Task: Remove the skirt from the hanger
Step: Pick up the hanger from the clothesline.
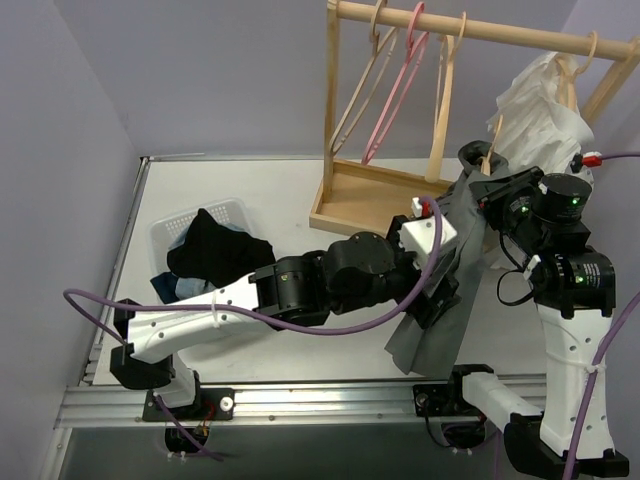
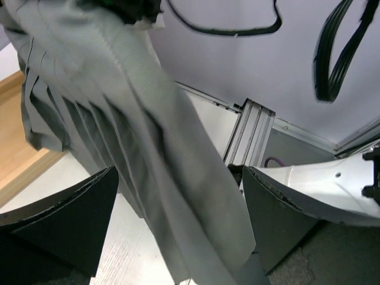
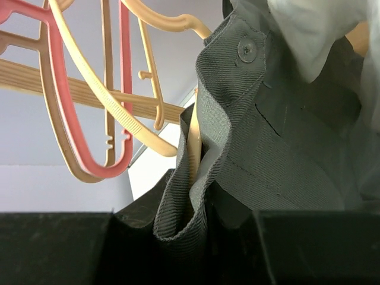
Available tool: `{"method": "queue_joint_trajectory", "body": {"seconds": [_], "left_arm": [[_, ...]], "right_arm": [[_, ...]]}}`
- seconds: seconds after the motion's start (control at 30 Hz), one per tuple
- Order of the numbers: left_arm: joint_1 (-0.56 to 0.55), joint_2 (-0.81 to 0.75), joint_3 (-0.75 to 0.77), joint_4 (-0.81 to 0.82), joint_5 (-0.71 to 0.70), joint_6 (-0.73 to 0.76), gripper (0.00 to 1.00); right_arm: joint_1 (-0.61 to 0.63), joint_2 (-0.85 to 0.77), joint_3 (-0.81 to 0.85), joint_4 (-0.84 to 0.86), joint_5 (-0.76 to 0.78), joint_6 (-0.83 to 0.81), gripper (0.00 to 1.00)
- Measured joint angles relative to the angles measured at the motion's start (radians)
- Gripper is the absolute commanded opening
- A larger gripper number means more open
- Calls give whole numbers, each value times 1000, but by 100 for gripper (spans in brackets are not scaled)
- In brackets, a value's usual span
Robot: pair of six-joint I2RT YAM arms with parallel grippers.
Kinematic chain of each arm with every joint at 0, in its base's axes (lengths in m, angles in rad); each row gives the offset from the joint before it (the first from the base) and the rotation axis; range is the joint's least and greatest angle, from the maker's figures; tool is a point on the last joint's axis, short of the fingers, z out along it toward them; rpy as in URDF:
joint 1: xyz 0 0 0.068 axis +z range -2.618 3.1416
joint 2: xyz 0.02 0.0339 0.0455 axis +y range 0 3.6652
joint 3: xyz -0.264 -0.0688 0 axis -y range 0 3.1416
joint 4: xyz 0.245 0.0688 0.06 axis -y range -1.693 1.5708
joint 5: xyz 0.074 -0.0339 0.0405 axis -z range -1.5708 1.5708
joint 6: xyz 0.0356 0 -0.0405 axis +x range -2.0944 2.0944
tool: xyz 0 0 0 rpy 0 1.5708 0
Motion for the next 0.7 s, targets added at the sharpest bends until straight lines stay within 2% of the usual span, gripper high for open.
{"method": "queue_joint_trajectory", "body": {"seconds": [0.53, 0.7], "left_arm": [[-16, 239, 341, -76, -74, 73, 94], [3, 280, 368, -114, -69, 76, 94]], "right_arm": [[0, -22, -9, -12, -36, 51, 0], [0, -19, 9, -19, -66, 47, 0]]}}
